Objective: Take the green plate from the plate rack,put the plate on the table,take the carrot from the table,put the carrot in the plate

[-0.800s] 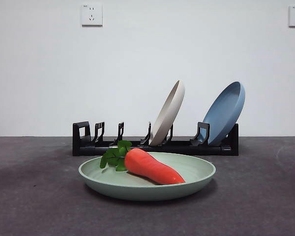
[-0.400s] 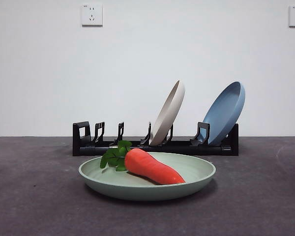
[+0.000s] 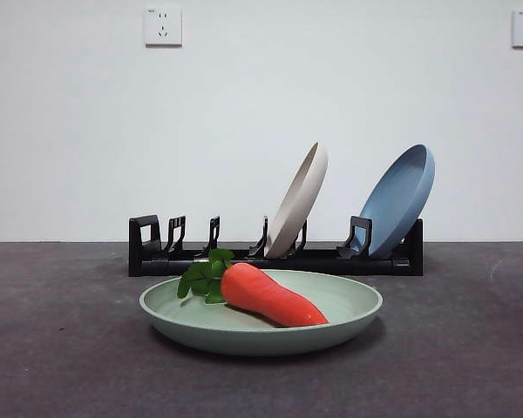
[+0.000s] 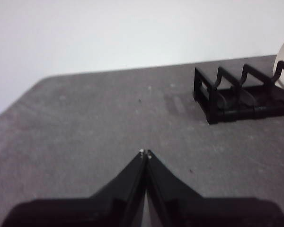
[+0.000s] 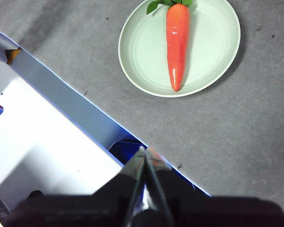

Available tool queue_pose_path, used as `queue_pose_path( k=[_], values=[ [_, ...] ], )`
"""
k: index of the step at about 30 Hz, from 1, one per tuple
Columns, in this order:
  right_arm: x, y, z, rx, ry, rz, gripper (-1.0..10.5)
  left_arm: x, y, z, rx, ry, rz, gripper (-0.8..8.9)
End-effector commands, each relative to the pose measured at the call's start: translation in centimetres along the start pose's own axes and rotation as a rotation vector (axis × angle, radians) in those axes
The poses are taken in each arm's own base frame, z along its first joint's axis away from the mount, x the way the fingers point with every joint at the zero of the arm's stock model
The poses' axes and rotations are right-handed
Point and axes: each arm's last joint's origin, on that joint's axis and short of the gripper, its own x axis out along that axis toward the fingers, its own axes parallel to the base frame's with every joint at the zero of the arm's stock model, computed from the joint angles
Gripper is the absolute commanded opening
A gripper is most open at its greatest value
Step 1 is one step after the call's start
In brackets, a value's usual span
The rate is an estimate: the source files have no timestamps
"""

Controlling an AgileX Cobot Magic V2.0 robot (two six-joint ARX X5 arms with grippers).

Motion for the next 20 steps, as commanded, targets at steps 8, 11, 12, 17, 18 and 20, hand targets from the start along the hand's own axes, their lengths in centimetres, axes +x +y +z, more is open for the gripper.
queue_pose_path(
  k=[8,11,12,17,18,20],
  values=[
    [0.13,-0.03,-0.09,0.005,0.001,-0.001,0.0,-0.39,0.03,-1.42,-0.072,0.097,0.000,-0.03],
    [0.13,-0.03,-0.09,0.005,0.001,-0.001,0.0,-0.44,0.04,-1.29,-0.092,0.080,0.004,-0.03],
    [0.14,-0.03,-0.09,0.005,0.001,-0.002,0.0,-0.43,0.05,-1.31,-0.091,0.082,0.004,-0.03],
    [0.14,-0.03,-0.08,0.005,0.001,-0.002,0.0,-0.44,0.04,-1.36,-0.091,0.088,0.004,-0.03],
    [0.14,-0.03,-0.08,0.005,0.001,-0.002,0.0,-0.44,0.04,-1.37,-0.091,0.088,0.004,-0.03],
    [0.13,-0.03,-0.09,0.005,0.001,-0.002,0.0,-0.44,0.04,-1.37,-0.091,0.088,0.004,-0.03]
  ],
)
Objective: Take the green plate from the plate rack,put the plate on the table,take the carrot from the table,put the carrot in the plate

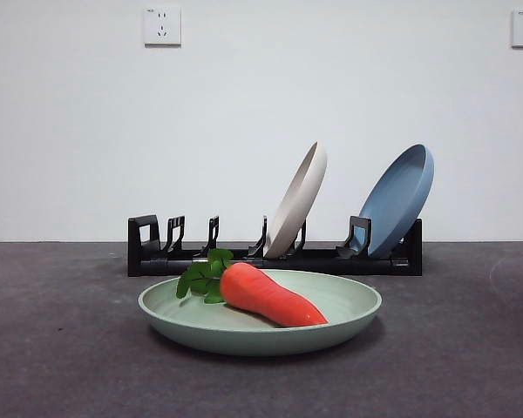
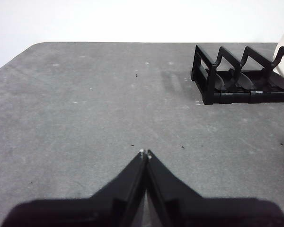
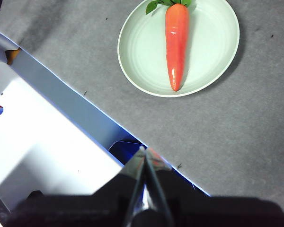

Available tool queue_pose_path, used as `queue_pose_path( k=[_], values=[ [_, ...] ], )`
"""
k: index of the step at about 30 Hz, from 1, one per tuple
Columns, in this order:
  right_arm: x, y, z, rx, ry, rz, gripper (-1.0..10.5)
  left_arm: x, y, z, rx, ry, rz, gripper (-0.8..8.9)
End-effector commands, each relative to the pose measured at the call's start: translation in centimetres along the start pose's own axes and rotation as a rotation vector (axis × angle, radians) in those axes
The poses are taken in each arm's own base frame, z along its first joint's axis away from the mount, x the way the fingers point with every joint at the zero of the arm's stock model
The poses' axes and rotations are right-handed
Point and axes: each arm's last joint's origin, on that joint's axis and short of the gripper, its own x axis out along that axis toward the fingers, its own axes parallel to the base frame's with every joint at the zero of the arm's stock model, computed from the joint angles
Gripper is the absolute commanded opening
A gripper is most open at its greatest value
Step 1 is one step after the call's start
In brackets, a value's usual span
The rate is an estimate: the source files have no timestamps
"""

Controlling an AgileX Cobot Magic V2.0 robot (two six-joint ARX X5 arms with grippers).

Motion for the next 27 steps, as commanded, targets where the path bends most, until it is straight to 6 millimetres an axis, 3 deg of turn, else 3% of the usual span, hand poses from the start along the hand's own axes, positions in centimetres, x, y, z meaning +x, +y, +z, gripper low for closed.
queue_pose_path(
  k=[1,10,14,22,27],
  values=[
    [0.1,0.0,-0.1,0.005,0.001,-0.001,0.0,0.1,0.0,-0.3,-0.006,0.008,0.006,-0.03],
    [0.1,0.0,-0.1,-0.022,-0.002,-0.009,0.0,0.1,0.0,-0.3,-0.006,0.008,0.006,-0.03],
    [-1.0,-0.3,-0.5,-0.079,-0.061,-0.076,0.0,0.1,0.0,-0.3,-0.006,0.008,0.006,-0.03],
    [-5.5,-1.9,-1.0,-0.009,-0.475,-0.263,0.0,0.1,0.0,-0.3,-0.006,0.008,0.006,-0.03],
    [-6.3,-3.3,-2.7,0.059,-0.654,-0.438,0.0,0.1,0.0,-0.3,-0.006,0.008,0.006,-0.03]
  ],
)
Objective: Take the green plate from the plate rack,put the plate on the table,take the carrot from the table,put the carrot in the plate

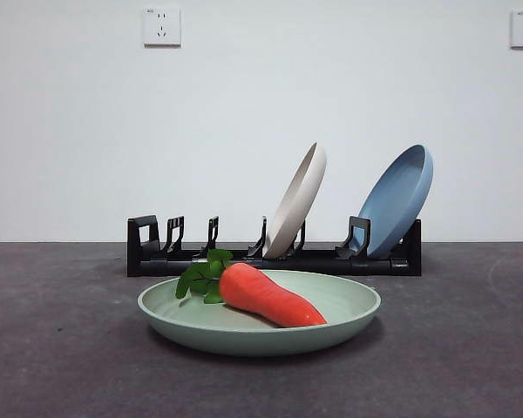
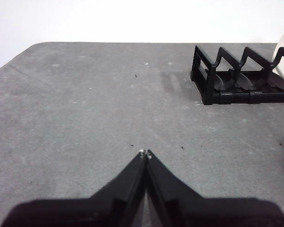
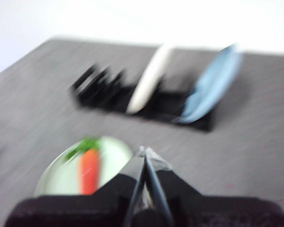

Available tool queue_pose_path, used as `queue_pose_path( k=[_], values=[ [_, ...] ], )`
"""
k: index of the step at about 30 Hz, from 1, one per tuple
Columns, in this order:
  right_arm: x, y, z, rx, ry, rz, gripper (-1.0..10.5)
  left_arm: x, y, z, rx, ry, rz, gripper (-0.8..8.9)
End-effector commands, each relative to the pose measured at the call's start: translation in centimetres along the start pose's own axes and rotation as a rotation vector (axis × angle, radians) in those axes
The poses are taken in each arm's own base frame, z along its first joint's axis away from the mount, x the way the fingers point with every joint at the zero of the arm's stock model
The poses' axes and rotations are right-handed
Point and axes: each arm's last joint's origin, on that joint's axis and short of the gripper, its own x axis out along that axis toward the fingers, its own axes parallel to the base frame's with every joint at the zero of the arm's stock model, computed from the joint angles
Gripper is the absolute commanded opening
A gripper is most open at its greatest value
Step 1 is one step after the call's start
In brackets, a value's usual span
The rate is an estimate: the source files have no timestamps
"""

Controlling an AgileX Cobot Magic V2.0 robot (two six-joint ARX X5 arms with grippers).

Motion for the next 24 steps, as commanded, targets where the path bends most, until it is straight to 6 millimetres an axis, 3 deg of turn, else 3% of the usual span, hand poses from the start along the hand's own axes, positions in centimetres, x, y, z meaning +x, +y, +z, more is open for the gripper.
queue_pose_path(
  k=[1,4,9,15,19,24],
  values=[
    [0.3,-0.8,-1.5,-0.005,-0.064,-0.085,0.0,0.1,0.0,-0.3,-0.006,0.008,0.006,-0.03],
    [0.7,-1.3,-3.7,-0.011,-0.179,-0.138,0.0,0.1,0.0,-0.3,-0.006,0.008,0.006,-0.03],
    [3.2,-2.0,-9.0,-0.008,-0.317,-0.152,0.0,0.1,0.0,-0.3,-0.006,0.008,0.006,-0.03],
    [5.9,-2.7,-14.9,0.008,-0.300,-0.157,0.0,0.1,0.0,-0.3,-0.006,0.008,0.006,-0.03],
    [6.9,-2.9,-17.3,0.043,-0.271,-0.154,0.0,0.1,0.0,-0.3,-0.006,0.008,0.006,-0.03],
    [7.5,-3.0,-18.8,0.080,-0.253,-0.150,0.0,0.1,0.0,-0.3,-0.006,0.008,0.006,-0.03]
  ],
)
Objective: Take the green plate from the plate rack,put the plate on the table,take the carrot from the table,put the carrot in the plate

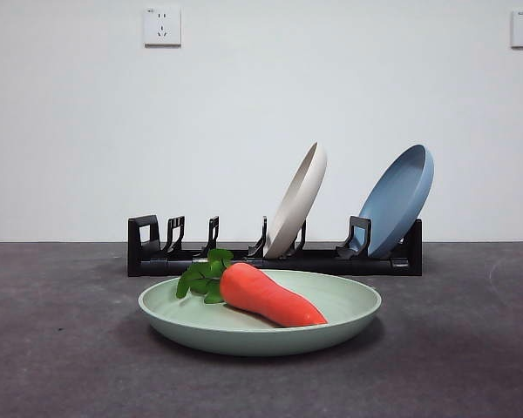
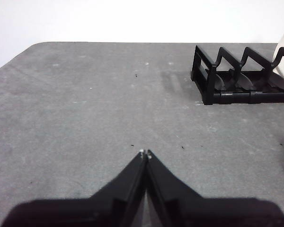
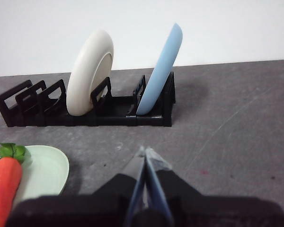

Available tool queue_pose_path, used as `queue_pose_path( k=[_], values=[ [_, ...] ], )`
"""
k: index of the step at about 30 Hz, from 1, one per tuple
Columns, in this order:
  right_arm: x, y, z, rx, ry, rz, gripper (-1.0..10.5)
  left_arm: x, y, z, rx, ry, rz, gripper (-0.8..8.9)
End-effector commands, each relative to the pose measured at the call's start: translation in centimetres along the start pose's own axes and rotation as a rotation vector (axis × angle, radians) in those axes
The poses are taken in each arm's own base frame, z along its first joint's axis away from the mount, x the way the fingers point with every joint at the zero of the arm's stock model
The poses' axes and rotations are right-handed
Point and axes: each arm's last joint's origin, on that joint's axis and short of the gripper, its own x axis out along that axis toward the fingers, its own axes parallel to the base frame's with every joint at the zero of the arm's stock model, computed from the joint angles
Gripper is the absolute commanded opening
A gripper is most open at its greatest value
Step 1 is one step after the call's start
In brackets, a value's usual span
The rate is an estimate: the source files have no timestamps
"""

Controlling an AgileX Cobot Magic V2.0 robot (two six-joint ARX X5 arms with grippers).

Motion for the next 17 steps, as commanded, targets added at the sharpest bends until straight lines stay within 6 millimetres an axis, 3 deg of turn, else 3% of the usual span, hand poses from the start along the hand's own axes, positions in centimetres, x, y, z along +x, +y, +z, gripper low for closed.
queue_pose_path(
  k=[1,8,17],
  values=[
    [0.2,-0.1,-0.7,0.029,0.008,-0.005,0.0,0.1,0.0,-0.3,-0.006,0.008,0.006,-0.03],
    [0.4,-0.2,-2.0,0.050,0.089,-0.012,0.0,0.1,0.0,-0.3,-0.006,0.008,0.006,-0.03],
    [0.4,-0.2,-2.0,0.102,0.083,-0.013,0.0,0.1,0.0,-0.3,-0.006,0.008,0.006,-0.03]
  ],
)
